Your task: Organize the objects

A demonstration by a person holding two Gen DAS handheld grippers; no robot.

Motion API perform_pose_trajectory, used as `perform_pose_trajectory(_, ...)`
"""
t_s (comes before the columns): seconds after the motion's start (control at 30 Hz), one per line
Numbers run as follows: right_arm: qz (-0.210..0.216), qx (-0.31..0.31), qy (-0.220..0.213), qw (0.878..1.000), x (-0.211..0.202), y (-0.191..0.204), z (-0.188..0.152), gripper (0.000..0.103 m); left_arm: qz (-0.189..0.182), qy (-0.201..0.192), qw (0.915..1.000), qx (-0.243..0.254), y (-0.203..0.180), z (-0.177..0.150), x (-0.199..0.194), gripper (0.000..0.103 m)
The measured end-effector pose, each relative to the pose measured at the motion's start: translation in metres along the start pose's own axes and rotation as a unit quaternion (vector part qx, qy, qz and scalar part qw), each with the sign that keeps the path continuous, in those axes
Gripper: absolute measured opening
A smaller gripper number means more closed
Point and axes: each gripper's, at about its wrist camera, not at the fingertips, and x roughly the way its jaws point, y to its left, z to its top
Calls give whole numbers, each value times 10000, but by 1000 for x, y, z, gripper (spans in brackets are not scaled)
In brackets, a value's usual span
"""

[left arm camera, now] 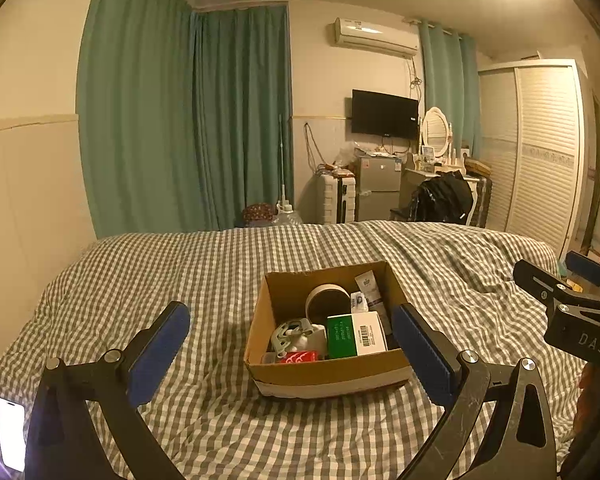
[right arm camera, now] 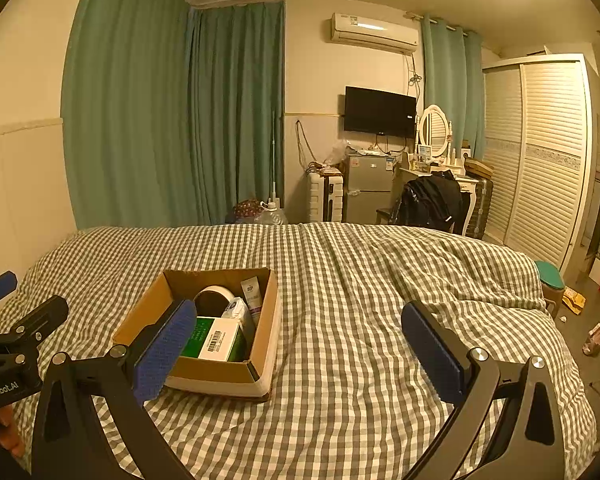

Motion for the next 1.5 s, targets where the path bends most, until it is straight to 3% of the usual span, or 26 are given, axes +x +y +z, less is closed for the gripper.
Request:
perform_pose_trajectory(0.73,26,-50,34,10000,-1,7,-1,103,250,-23,9997,-40,7,-4,0,103)
perform_pose_trajectory(1.5,4,-29,99,9999,5,7,-3,103,239,57,9997,-48,8,-8,3,103)
